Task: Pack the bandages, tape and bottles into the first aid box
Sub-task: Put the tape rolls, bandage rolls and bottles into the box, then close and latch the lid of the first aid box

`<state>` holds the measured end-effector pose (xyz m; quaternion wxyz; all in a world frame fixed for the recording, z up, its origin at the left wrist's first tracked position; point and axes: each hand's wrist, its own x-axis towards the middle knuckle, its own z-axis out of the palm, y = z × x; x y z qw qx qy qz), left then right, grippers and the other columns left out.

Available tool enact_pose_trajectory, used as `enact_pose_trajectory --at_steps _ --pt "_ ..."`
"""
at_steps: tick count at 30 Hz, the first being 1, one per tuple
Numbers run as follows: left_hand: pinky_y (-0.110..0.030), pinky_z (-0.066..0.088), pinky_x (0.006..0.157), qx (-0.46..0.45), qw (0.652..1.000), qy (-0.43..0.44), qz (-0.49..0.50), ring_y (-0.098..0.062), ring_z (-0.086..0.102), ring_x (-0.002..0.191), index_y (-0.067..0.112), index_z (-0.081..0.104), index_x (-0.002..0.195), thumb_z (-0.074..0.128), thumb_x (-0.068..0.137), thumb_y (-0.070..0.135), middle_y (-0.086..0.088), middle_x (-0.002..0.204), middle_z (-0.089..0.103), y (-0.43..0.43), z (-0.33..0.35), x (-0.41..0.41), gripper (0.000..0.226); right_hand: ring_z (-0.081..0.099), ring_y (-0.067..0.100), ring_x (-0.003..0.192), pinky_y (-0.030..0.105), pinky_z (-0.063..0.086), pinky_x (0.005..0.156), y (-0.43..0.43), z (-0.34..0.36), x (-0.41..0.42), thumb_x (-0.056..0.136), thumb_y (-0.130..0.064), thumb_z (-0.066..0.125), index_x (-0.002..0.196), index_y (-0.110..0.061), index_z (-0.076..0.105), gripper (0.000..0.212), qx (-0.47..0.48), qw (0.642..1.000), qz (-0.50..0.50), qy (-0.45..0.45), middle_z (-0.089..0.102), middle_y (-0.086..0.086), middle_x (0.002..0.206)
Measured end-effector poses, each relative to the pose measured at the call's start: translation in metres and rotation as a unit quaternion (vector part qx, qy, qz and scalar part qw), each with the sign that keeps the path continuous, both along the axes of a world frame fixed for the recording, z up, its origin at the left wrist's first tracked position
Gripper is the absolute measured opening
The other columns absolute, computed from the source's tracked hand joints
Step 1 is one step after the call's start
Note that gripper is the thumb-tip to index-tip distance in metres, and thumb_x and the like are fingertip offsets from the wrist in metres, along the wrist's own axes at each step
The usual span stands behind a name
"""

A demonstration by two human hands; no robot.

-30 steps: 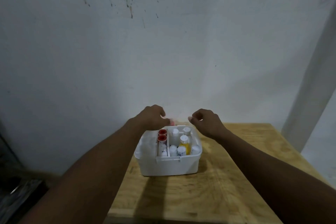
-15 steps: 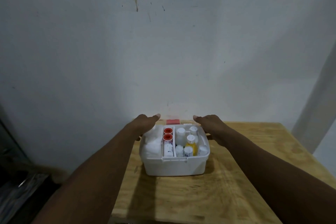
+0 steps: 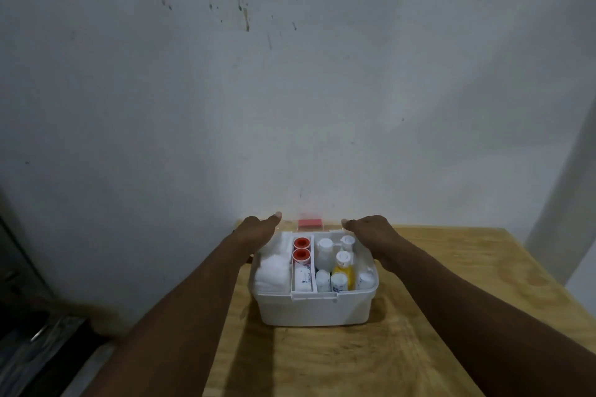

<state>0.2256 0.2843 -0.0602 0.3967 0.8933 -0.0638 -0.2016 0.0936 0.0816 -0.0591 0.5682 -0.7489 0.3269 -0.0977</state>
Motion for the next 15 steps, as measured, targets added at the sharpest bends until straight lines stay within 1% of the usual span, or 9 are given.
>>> enact_pose_trajectory --at_steps 2,4,6,8,9,11,12,13,15 --pt "-0.046 0.049 0.099 -0.021 1.000 0.000 0.007 -0.037 0.056 0.121 0.006 0.045 0.143 0.043 0.092 0.070 -0.017 0.144 0.050 0.003 0.000 0.003 0.082 0.066 0.040 0.099 0.054 0.055 0.089 0.001 -0.002 -0.003 0.083 -0.028 0.070 0.102 0.012 0.066 0.044 -0.027 1.000 -0.007 -0.001 0.067 0.028 0.107" --pt "-0.044 0.051 0.095 -0.031 0.999 -0.004 0.009 -0.035 0.057 0.117 0.005 0.046 0.141 0.044 0.092 0.070 -0.017 0.141 0.052 0.004 -0.001 0.005 0.081 0.064 0.042 0.103 0.057 0.054 0.089 0.001 -0.004 -0.004 0.078 -0.024 0.069 0.100 0.012 0.066 0.043 -0.043 0.999 -0.009 -0.008 0.066 0.029 0.108" --pt "-0.043 0.050 0.095 -0.044 0.999 -0.011 0.014 -0.035 0.057 0.116 0.004 0.047 0.139 0.045 0.092 0.068 -0.017 0.138 0.053 0.004 0.000 0.005 0.080 0.066 0.041 0.099 0.054 0.055 0.088 0.001 -0.005 -0.005 0.074 -0.025 0.069 0.094 0.010 0.067 0.041 -0.049 0.998 -0.018 -0.022 0.068 0.028 0.105" --pt "-0.046 0.051 0.097 -0.061 0.998 -0.013 0.024 -0.034 0.057 0.114 0.003 0.048 0.136 0.045 0.093 0.067 -0.017 0.134 0.054 0.005 0.001 0.005 0.078 0.068 0.035 0.091 0.047 0.056 0.084 0.001 -0.003 -0.007 0.074 -0.026 0.069 0.090 0.009 0.068 0.039 -0.047 0.998 -0.026 -0.035 0.069 0.026 0.104" --pt "-0.045 0.052 0.096 -0.071 0.997 -0.013 0.028 -0.033 0.058 0.112 0.003 0.049 0.135 0.044 0.093 0.067 -0.016 0.131 0.056 0.005 0.002 0.005 0.076 0.068 0.033 0.089 0.044 0.056 0.082 0.002 -0.001 -0.007 0.075 -0.026 0.069 0.085 0.009 0.067 0.036 -0.045 0.998 -0.027 -0.042 0.068 0.025 0.105" --pt "-0.043 0.054 0.090 -0.092 0.995 -0.019 0.033 -0.030 0.060 0.104 0.004 0.052 0.130 0.043 0.094 0.066 -0.013 0.123 0.059 0.007 0.006 0.004 0.073 0.066 0.031 0.090 0.047 0.055 0.086 0.003 0.002 -0.009 0.078 -0.024 0.068 0.077 0.001 0.065 0.025 -0.044 0.997 -0.025 -0.053 0.067 0.024 0.107" --pt "-0.042 0.055 0.087 -0.102 0.994 -0.020 0.037 -0.029 0.060 0.102 0.004 0.052 0.129 0.043 0.093 0.067 -0.013 0.120 0.060 0.007 0.008 0.003 0.073 0.064 0.028 0.090 0.047 0.054 0.088 0.004 0.004 -0.009 0.080 -0.024 0.069 0.082 -0.003 0.064 0.022 -0.041 0.997 -0.026 -0.056 0.066 0.022 0.107" --pt "-0.042 0.055 0.084 -0.109 0.993 -0.019 0.039 -0.028 0.061 0.102 0.005 0.051 0.131 0.042 0.092 0.069 -0.013 0.120 0.060 0.008 0.010 0.003 0.076 0.062 0.024 0.092 0.048 0.053 0.090 0.004 0.006 -0.010 0.080 -0.026 0.069 0.093 -0.005 0.064 0.026 -0.034 0.998 -0.026 -0.053 0.064 0.019 0.107" --pt "-0.040 0.051 0.080 -0.117 0.992 -0.018 0.039 -0.031 0.059 0.111 0.005 0.047 0.138 0.037 0.090 0.074 -0.015 0.130 0.058 0.010 0.014 0.000 0.085 0.061 0.024 0.101 0.048 0.053 0.093 0.004 0.009 -0.011 0.078 -0.033 0.068 0.113 -0.014 0.057 0.042 -0.018 0.999 -0.024 -0.046 0.061 0.009 0.111"
